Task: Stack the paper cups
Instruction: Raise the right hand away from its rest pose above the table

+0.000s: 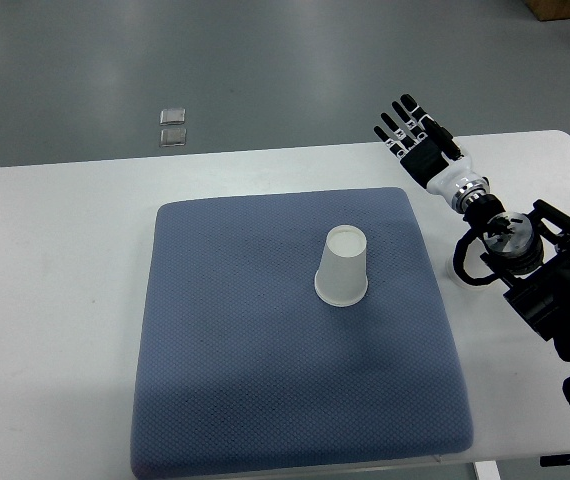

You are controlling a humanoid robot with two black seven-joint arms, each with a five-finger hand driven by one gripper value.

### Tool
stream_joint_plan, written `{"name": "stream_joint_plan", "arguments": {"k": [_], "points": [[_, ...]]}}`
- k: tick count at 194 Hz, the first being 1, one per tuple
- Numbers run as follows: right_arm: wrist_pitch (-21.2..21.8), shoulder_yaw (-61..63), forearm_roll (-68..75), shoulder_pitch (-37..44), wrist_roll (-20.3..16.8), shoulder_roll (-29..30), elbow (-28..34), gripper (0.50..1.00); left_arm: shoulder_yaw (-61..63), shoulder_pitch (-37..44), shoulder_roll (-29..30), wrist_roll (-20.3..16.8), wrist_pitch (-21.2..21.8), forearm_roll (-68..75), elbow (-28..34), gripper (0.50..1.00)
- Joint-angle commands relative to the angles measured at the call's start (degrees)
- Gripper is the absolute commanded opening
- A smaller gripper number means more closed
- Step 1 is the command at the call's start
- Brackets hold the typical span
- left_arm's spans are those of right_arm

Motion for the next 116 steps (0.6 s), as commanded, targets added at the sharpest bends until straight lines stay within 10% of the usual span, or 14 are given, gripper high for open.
{"name": "stream_joint_plan", "arguments": {"k": [1, 116], "points": [[0.1, 0.0, 0.0, -0.2, 0.0, 0.1, 0.0, 0.921, 0.0, 0.0, 0.0, 0.0, 0.0, 0.0, 0.0, 1.0], [1.3, -0.6, -11.4, 4.7, -0.8, -2.0, 0.5, 0.921, 0.1, 0.0, 0.0, -0.1, 0.0, 0.0, -0.3, 1.0]]}}
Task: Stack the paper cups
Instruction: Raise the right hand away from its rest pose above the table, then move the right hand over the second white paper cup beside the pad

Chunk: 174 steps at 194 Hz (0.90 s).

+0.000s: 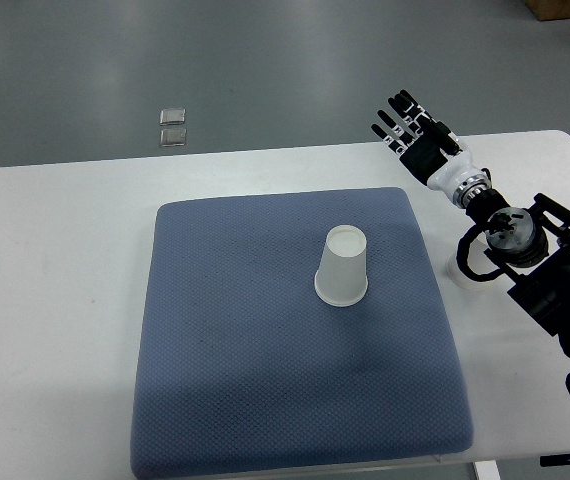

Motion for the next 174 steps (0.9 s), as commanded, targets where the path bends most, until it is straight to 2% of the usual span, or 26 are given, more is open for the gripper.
{"name": "stream_joint_plan", "arguments": {"k": [1, 27, 50, 62, 89, 108, 121, 140, 174], "points": [[0.5, -0.5, -4.9, 2.8, -0.6, -1.4, 0.1, 0.921, 0.2, 0.0, 0.0, 0.0, 0.0, 0.0, -0.3, 1.0], [2.7, -3.6, -10.9, 7.5, -3.1, -5.8, 0.2, 0.921, 0.2, 0.0, 0.0, 0.0, 0.0, 0.0, -1.1, 1.0], [4.2, -13.9, -12.4, 14.1, -4.8, -10.4, 0.2, 0.921, 0.2, 0.0, 0.0, 0.0, 0.0, 0.0, -2.0, 1.0], [4.7, -23.0, -12.4, 18.8, -5.0, -12.5, 0.2, 0.921, 0.3, 0.0, 0.0, 0.0, 0.0, 0.0, -2.1, 1.0], [9.1, -45.4, -12.5, 31.1, -5.2, -16.9, 2.2, 0.921, 0.3, 0.0, 0.0, 0.0, -0.2, 0.0, -3.3, 1.0], [11.6, -59.2, -13.1, 39.5, -7.2, -18.7, 4.6, 0.921, 0.3, 0.1, 0.0, 0.0, -0.3, 0.0, -3.8, 1.0], [15.0, -69.6, -15.8, 46.5, -8.3, -19.9, 7.5, 0.921, 0.3, 0.0, 0.0, 0.0, -0.3, 0.0, -4.1, 1.0], [15.0, -79.6, -21.6, 53.9, -9.5, -20.5, 12.2, 0.921, 0.3, 0.0, 0.0, 0.0, -0.7, 0.0, -4.2, 1.0], [15.0, -97.0, -35.1, 68.4, -10.4, -20.7, 25.5, 0.921, 0.3, 0.1, 0.0, 0.0, -0.9, 0.0, -5.0, 1.0]]}}
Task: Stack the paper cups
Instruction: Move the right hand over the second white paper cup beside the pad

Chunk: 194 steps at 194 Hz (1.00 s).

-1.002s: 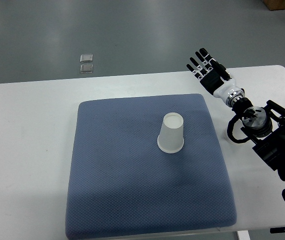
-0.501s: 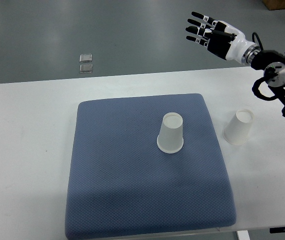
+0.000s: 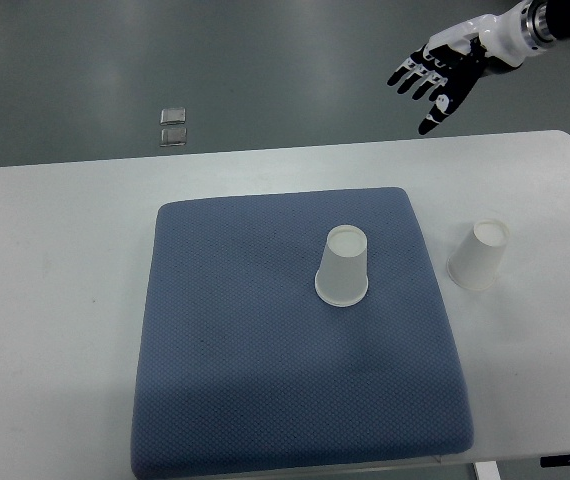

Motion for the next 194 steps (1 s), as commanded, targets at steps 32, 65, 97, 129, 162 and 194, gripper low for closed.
{"name": "stream_joint_plan", "arguments": {"k": [32, 65, 97, 129, 162, 194], "points": [[0.0, -19.2, -7.8, 20.3, -0.3, 0.0, 19.1, 0.921, 0.0, 0.0, 0.0, 0.0, -0.2, 0.0, -0.2, 1.0], [0.0, -20.1, -7.4, 25.9, -0.2, -1.2, 25.1, 0.924, 0.0, 0.0, 0.0, 0.0, -0.2, 0.0, -0.2, 1.0], [0.0, -20.1, -7.2, 26.3, -0.1, -2.2, 26.0, 0.921, 0.0, 0.1, 0.0, 0.0, -0.2, 0.0, -0.2, 1.0], [0.0, -20.2, -7.2, 23.6, 0.0, -2.7, 26.0, 0.921, -0.1, 0.5, 0.0, 0.0, -0.1, 0.0, -0.2, 1.0], [-6.6, -20.1, -7.3, 17.2, -0.1, -2.6, 24.6, 0.921, -0.2, 0.6, 0.0, -0.1, -0.1, 0.0, -0.1, 1.0], [-9.8, -20.0, -7.8, 11.7, -0.1, -2.7, 22.6, 0.921, -0.2, 0.7, 0.0, -0.1, -0.1, 0.0, 0.1, 1.0]]}}
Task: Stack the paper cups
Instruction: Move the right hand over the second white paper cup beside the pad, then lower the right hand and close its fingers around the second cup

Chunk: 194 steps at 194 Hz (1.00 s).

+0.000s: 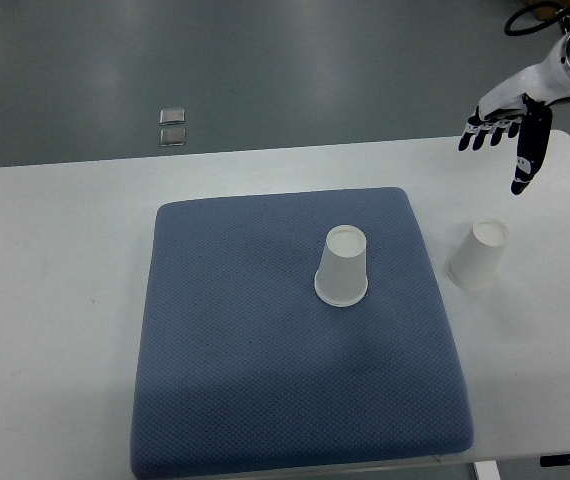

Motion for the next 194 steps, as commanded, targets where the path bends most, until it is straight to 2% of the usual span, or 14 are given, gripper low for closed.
{"name": "stream_joint_plan", "arguments": {"k": [1, 16, 50, 74, 114, 138, 194], "points": [[-1.5, 0.1, -0.2, -3.3, 0.0, -0.1, -1.2, 0.921, 0.0, 0.0, 0.0, -0.1, 0.0, 0.0, 0.2, 1.0], [-2.5, 0.3, -0.5, -5.4, 0.0, -0.1, -1.3, 0.919, 0.0, 0.0, 0.0, 0.0, 0.0, 0.0, 0.2, 1.0], [-8.1, 0.7, -0.5, -10.6, 0.0, 0.9, -1.4, 0.919, 0.0, 0.5, 0.0, 0.0, 0.0, 0.0, 0.2, 1.0], [-11.8, 0.8, -0.4, -14.9, 0.0, 2.5, -4.4, 0.917, 0.0, 0.5, 0.0, 0.0, 0.0, 0.0, 0.2, 1.0], [-13.2, 0.9, -0.5, -19.9, 0.0, 2.9, -6.2, 0.917, 0.0, 0.5, 0.0, 0.0, 0.0, 0.0, 0.4, 1.0], [-16.3, 1.0, -0.3, -22.5, 0.1, 4.3, -7.4, 0.917, 0.0, 0.5, 0.0, 0.0, 0.0, 0.0, 0.4, 1.0], [-19.1, 1.0, -0.2, -25.5, 0.1, 5.3, -9.2, 0.913, 0.0, 0.6, 0.0, 0.0, 0.0, 0.0, 0.2, 1.0]]}}
